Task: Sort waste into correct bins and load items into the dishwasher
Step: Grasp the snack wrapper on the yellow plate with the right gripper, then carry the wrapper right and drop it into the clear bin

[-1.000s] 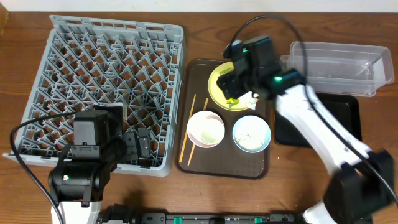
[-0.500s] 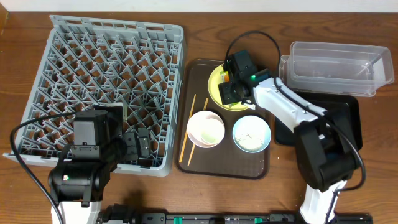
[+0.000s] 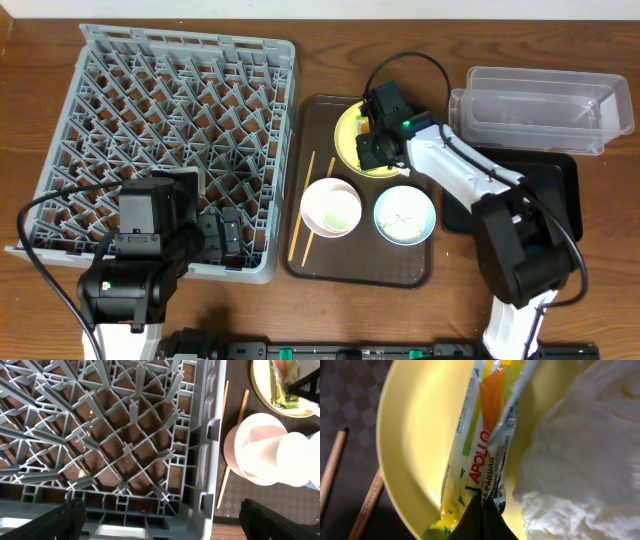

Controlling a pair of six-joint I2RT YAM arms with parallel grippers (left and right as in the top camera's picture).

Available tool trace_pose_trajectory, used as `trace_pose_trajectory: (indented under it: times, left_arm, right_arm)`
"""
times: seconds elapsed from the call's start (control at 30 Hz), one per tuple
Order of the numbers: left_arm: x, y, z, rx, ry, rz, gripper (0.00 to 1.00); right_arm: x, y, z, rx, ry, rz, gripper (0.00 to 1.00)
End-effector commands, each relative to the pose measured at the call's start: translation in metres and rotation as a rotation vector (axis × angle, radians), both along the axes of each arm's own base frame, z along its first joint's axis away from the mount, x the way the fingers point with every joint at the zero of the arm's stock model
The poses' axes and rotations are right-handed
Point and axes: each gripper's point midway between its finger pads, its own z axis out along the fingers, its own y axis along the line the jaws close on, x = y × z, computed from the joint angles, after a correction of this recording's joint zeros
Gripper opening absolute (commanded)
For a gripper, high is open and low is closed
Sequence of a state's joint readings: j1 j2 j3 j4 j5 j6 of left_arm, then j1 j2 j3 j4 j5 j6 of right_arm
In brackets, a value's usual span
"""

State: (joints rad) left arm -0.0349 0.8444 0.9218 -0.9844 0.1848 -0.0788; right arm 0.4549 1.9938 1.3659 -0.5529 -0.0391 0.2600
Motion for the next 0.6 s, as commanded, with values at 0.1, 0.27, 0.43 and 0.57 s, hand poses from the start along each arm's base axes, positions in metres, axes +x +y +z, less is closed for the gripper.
trace_pose_trajectory:
  times: [0.1,0.27,0.43,0.57]
  left_arm:
    - [0.001,-0.002,0.007,-0.013,-0.018,0.001,0.98]
    - [0.001,-0.002,0.007,-0.013,-0.018,0.001,0.98]
    - [0.001,-0.002,0.007,-0.013,-0.018,0.001,0.98]
    - [0.002,-0.002,0.007,-0.010,-0.018,0.001,0.98]
  right_arm:
    - [0.027,-0.034,0.110,0.015,-0.272,-0.130,0.01]
    - [0.039,-0.107,0.169,-0.033,-0.419,-0.343,0.01]
    - [0.034,-0.180,0.172,-0.073,-0.399,-0.615,0.01]
    - [0.031,-0.225,0.154,-0.043,-0.340,-0.823,0.01]
